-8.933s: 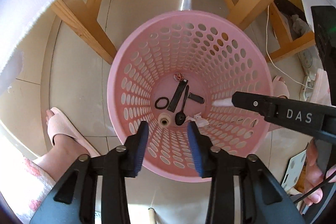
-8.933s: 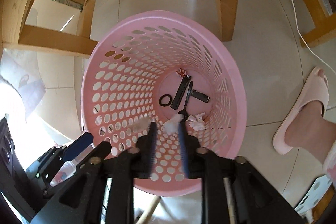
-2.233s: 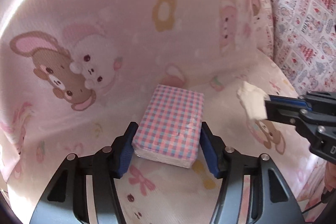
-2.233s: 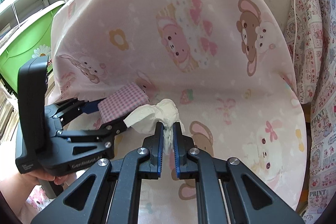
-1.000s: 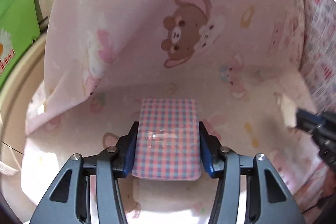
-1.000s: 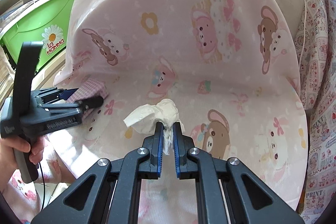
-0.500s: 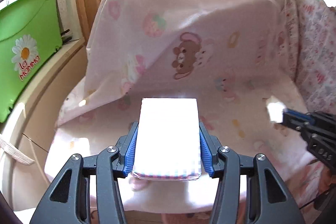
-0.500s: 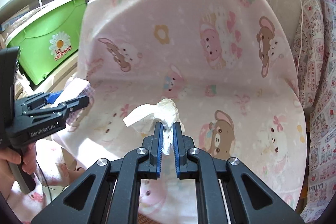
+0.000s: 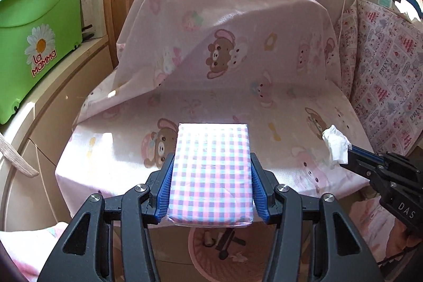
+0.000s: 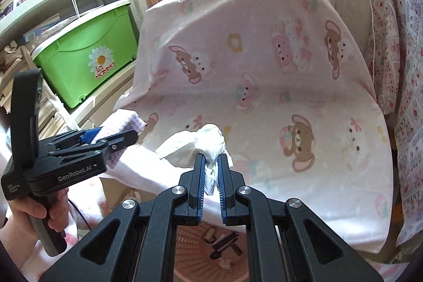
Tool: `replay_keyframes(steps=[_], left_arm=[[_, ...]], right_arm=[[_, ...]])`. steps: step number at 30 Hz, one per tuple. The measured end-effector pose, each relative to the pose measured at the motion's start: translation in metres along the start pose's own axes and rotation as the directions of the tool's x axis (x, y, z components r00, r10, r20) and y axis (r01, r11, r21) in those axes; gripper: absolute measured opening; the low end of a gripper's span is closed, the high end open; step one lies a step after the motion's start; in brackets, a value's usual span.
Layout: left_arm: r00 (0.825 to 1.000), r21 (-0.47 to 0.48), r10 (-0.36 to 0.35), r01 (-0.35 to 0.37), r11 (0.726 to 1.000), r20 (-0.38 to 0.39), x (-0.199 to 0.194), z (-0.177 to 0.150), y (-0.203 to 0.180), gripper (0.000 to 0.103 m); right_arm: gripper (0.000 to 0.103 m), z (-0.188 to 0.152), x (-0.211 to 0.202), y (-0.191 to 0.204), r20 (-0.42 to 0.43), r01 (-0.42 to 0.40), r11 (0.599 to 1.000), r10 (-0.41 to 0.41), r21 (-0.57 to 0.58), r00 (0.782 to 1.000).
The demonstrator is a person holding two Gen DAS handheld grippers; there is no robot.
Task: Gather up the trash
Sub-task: 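Carry the tissue pack and white tissue down over the pink basket with both tools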
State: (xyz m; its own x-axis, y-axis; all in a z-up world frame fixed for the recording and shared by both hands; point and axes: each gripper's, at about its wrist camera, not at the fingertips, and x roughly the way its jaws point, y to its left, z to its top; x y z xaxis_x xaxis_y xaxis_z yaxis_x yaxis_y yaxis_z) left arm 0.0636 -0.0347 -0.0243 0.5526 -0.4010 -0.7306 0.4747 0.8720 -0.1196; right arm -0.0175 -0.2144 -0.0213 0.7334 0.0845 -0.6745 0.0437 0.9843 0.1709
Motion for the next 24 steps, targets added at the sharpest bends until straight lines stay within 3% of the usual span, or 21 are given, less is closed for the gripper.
replay_keyframes(steps=[6,12,17,24], left_arm=[[0.996,-0.008,-0.070,0.070,0.998,-0.060,-0.006,-0.023,-0.008,0.050],[0.995,0.032,-0.005,0.008,0.999,-0.095,-0.002,-0.034,-0.014,0.050],[0.994,0.042,0.000,0.004,0.999,-0.113,0.000,-0.040,-0.015,0.050],[0.968,0.048,-0.028,0.041,0.998,-0.248,0.027,-0.061,-0.015,0.050]], right_arm=[[0.010,-0.026,-0.014,0.015,-0.021,-0.039,0.999,0.039,0.021,0.999],[0.010,-0.050,-0.009,0.027,-0.082,-0.064,0.997,0.067,0.033,0.994],[0.010,-0.056,0.000,0.027,-0.123,-0.041,0.999,0.045,0.035,0.991],[0.010,-0.070,0.026,0.018,-0.243,-0.010,0.998,0.024,0.059,0.970]])
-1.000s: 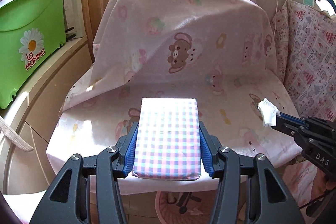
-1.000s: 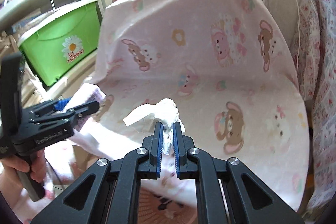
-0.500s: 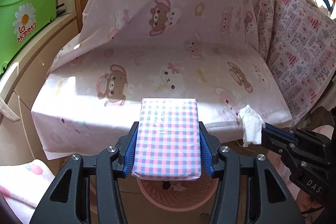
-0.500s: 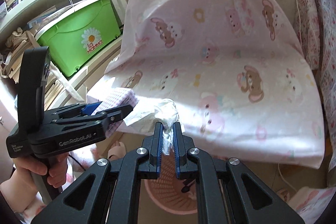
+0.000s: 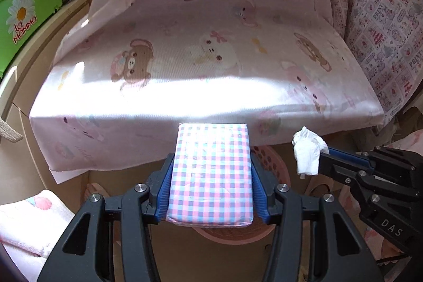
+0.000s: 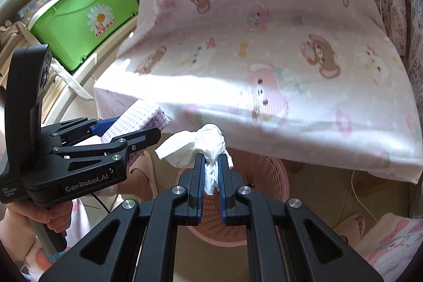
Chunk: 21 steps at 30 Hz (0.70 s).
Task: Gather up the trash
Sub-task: 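Carry the tissue pack and white tissue down over the pink basket with both tools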
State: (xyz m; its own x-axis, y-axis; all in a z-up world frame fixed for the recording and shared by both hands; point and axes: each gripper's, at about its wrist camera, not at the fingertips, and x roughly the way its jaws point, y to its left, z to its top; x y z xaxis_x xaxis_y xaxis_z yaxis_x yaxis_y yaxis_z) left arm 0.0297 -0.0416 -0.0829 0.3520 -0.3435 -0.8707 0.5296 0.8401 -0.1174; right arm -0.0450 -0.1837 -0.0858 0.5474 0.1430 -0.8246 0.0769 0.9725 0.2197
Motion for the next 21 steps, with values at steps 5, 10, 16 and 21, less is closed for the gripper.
replay_keyframes(steps=[5,10,16,21], left_arm=[[0.995,0.012,-0.017,0.018,1.000,-0.095,0.030,-0.009,-0.002,0.050],[0.984,0.025,0.007,-0.003,1.000,-0.180,0.064,-0.022,-0.005,0.050],[0.972,0.060,0.033,-0.019,0.998,-0.231,0.096,-0.030,-0.007,0.050],[0.953,0.095,0.071,-0.045,0.994,-0.295,0.131,-0.045,-0.007,0.051]], right_arm=[[0.010,-0.010,0.027,-0.003,-0.082,0.054,0.999,-0.053,0.004,0.995],[0.010,-0.018,0.048,-0.008,-0.134,0.092,0.996,-0.088,0.023,0.987],[0.010,-0.029,0.084,-0.028,-0.228,0.114,0.987,-0.085,0.117,0.970],[0.010,-0.041,0.121,-0.045,-0.314,0.172,0.968,-0.108,0.184,0.943]])
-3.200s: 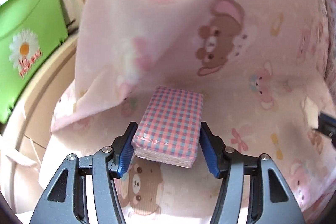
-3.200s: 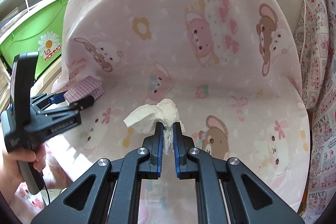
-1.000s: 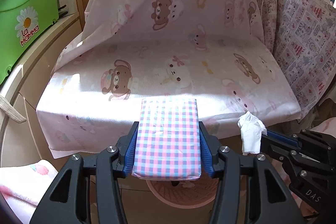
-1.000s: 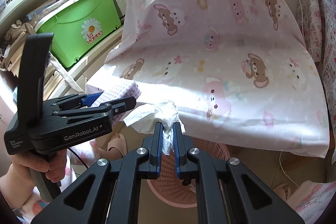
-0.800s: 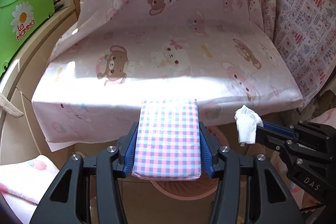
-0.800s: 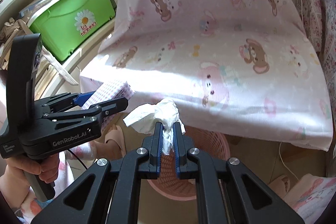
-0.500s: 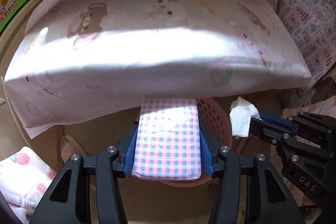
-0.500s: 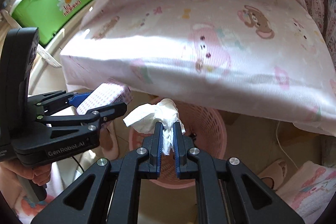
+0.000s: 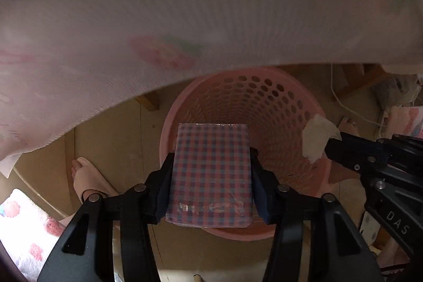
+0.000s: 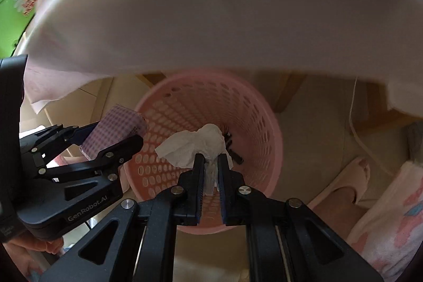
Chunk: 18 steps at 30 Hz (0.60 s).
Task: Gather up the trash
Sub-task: 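Carry the tissue pack and white tissue down over the pink basket with both tools, then open the left tool to drop the tissue pack while the right tool releases the tissue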
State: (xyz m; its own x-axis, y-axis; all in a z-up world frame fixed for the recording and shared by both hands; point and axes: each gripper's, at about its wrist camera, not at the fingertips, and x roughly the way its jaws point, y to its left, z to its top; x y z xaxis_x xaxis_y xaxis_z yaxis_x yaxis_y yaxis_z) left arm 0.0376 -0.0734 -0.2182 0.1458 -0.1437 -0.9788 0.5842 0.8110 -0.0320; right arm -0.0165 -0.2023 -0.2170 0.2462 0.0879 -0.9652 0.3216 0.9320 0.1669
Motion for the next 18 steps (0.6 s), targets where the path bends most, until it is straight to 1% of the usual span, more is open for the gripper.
replay_keyframes(steps=[3,4,6,7,10,11,14,16,17,18], left_arm=[[0.999,0.029,0.022,-0.020,0.999,-0.050,0.017,-0.004,-0.003,0.051],[0.997,0.025,0.008,-0.006,1.000,-0.071,0.021,-0.005,-0.002,0.051],[0.992,-0.013,-0.056,0.054,0.998,-0.116,0.028,-0.007,0.001,0.051],[0.989,-0.027,-0.074,0.071,0.997,-0.127,0.030,-0.008,0.002,0.051],[0.991,-0.021,-0.061,0.059,0.998,-0.123,0.031,-0.009,-0.001,0.051],[0.991,-0.014,-0.057,0.055,0.998,-0.123,0.031,-0.009,-0.003,0.051],[0.989,-0.021,-0.055,0.053,0.998,-0.138,0.033,-0.010,-0.005,0.051],[0.988,-0.035,-0.058,0.053,0.998,-0.145,0.034,-0.009,-0.002,0.052],[0.988,-0.039,-0.055,0.050,0.998,-0.145,0.034,-0.009,-0.001,0.055],[0.989,-0.037,-0.048,0.043,0.998,-0.142,0.032,-0.008,-0.001,0.062]], right_arm=[[0.010,0.000,0.025,-0.013,-0.068,-0.023,0.996,0.029,0.086,0.997],[0.010,-0.002,0.032,-0.017,-0.084,-0.031,0.993,0.041,0.116,0.996],[0.010,-0.005,0.045,-0.026,-0.123,-0.045,0.985,0.066,0.170,0.990],[0.010,-0.007,0.050,-0.031,-0.137,-0.048,0.979,0.076,0.198,0.988],[0.010,-0.009,0.059,-0.044,-0.154,-0.073,0.958,0.120,0.279,0.981],[0.012,-0.009,0.061,-0.047,-0.156,-0.084,0.949,0.137,0.304,0.978],[0.013,-0.009,0.065,-0.055,-0.159,-0.122,0.920,0.193,0.372,0.968],[0.021,-0.011,0.064,-0.058,-0.156,-0.155,0.913,0.228,0.377,0.961],[0.031,-0.011,0.064,-0.058,-0.154,-0.155,0.912,0.228,0.380,0.962],[0.041,-0.010,0.061,-0.059,-0.145,-0.154,0.911,0.224,0.382,0.964]])
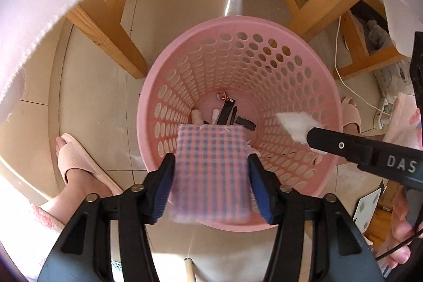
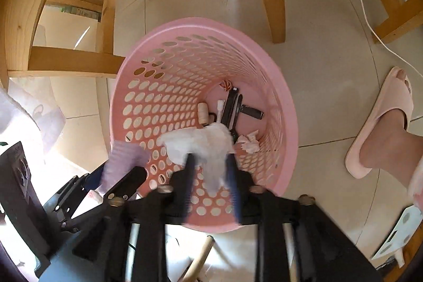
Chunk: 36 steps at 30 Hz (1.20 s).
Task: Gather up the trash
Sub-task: 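Open the left tool to drop the tissue pack while the right tool releases the tissue, then raise both open tools from the basket back toward the seat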
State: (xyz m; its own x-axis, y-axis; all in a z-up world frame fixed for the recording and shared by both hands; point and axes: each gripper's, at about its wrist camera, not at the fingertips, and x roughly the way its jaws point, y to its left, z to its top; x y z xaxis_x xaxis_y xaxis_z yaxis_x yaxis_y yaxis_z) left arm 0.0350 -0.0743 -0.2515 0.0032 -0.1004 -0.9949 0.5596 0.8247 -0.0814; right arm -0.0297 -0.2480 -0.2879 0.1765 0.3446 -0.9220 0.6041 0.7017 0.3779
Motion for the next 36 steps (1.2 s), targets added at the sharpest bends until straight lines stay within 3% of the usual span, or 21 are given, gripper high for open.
replay_keyframes(steps=[2,10,15,20,23,28,30,31,36], left_arm=[[1.000,0.005,0.015,-0.015,1.000,0.020,-0.003,0.001,0.000,0.070],[0.998,0.005,0.048,-0.048,0.999,0.047,-0.021,0.002,0.000,0.072],[0.989,-0.010,0.080,-0.080,0.997,0.125,-0.049,0.002,0.001,0.072],[0.985,-0.084,0.045,-0.032,0.996,0.164,-0.072,0.001,0.019,0.072],[0.976,-0.075,0.087,-0.074,0.994,0.199,-0.083,0.002,0.020,0.072],[0.958,-0.078,0.121,-0.105,0.991,0.258,-0.102,0.000,0.021,0.072],[0.948,-0.074,0.134,-0.118,0.990,0.290,-0.112,-0.002,0.020,0.072],[0.942,-0.072,0.140,-0.123,0.990,0.306,-0.118,-0.003,0.019,0.072],[0.908,-0.078,0.166,-0.147,0.986,0.384,-0.142,-0.007,0.019,0.072]], right_arm=[[0.051,-0.001,-0.003,0.000,0.021,0.005,1.000,-0.005,0.000,1.000],[0.051,-0.003,-0.012,0.003,0.040,0.021,1.000,-0.020,-0.020,0.999],[0.051,-0.006,-0.024,0.015,0.096,0.080,0.993,-0.071,-0.086,0.993],[0.051,-0.010,-0.036,0.031,0.157,0.137,0.974,-0.109,-0.180,0.981],[0.051,-0.015,-0.045,0.045,0.200,0.165,0.955,-0.117,-0.245,0.973],[0.052,-0.028,-0.068,0.066,0.319,0.246,0.913,-0.139,-0.326,0.938],[0.064,-0.031,-0.077,0.070,0.360,0.285,0.898,-0.157,-0.336,0.920],[0.065,-0.032,-0.083,0.071,0.382,0.293,0.894,-0.154,-0.338,0.911],[0.065,-0.037,-0.109,0.080,0.462,0.325,0.877,-0.137,-0.355,0.876]])
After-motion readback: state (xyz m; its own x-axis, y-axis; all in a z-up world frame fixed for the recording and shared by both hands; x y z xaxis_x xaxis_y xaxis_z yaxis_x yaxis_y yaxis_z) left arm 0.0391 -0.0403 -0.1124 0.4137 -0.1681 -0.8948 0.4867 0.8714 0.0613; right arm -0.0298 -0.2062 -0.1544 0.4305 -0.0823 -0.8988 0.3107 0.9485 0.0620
